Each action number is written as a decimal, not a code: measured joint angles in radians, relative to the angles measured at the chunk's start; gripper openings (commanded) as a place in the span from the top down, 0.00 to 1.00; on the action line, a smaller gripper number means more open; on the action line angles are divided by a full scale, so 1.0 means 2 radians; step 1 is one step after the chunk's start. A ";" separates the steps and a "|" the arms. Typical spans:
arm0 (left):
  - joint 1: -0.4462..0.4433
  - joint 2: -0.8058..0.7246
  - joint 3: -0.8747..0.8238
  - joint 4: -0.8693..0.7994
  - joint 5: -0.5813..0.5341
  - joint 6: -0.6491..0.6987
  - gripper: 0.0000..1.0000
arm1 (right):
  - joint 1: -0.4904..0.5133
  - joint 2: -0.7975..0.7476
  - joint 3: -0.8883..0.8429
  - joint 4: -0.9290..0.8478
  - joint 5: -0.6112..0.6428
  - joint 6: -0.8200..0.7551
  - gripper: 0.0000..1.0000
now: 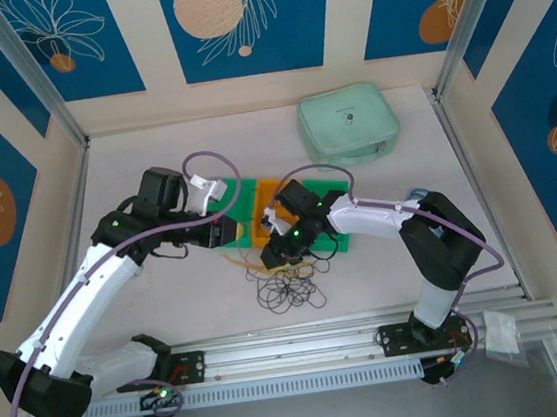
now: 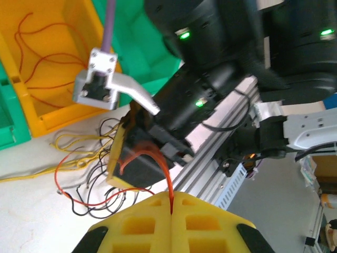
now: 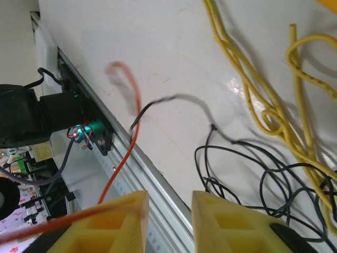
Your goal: Untangle the cables
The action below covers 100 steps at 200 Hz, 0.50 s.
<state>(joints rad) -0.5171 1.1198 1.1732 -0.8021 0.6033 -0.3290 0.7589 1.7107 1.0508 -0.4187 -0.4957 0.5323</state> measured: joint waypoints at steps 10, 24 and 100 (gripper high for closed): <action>0.000 -0.002 0.006 0.000 0.003 -0.004 1.00 | 0.000 0.003 0.000 0.000 0.001 0.000 0.72; 0.000 -0.006 0.013 -0.001 0.009 -0.007 1.00 | 0.000 0.006 -0.001 0.000 0.001 0.000 0.72; 0.000 -0.026 0.034 0.013 0.032 -0.038 1.00 | -0.005 0.027 -0.016 0.001 0.003 0.003 0.72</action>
<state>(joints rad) -0.5175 1.0676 1.2411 -0.7765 0.6674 -0.4046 0.7486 1.7653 1.0187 -0.4168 -0.4892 0.5377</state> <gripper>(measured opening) 0.047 0.283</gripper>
